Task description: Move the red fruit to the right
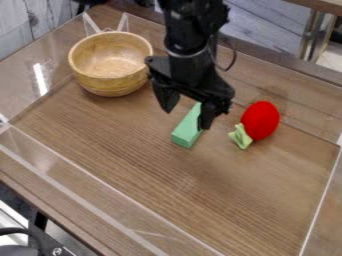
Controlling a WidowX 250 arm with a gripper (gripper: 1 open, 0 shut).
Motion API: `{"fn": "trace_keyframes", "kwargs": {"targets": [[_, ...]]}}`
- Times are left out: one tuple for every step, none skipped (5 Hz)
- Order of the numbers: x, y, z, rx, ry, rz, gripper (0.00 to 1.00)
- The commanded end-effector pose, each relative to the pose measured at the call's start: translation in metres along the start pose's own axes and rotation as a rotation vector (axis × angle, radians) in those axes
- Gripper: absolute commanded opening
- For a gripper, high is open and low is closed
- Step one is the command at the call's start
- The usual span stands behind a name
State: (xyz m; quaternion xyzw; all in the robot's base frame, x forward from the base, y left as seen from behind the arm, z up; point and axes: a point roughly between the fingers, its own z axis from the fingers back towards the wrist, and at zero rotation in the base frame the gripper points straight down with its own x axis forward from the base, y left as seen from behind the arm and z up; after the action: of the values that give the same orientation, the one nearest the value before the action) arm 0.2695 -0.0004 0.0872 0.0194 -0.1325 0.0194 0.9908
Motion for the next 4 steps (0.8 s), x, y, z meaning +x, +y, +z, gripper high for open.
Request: {"fn": "trace_keyframes", "kwargs": {"targets": [[0.009, 0.000, -0.004, 0.000, -0.035, 0.009, 1.00], [0.010, -0.004, -0.007, 0.005, -0.034, 0.003, 1.00], [0.018, 0.002, 0.000, 0.005, -0.030, -0.005, 1.00], [0.025, 0.008, 0.007, 0.003, -0.024, 0.002, 1.00]]}}
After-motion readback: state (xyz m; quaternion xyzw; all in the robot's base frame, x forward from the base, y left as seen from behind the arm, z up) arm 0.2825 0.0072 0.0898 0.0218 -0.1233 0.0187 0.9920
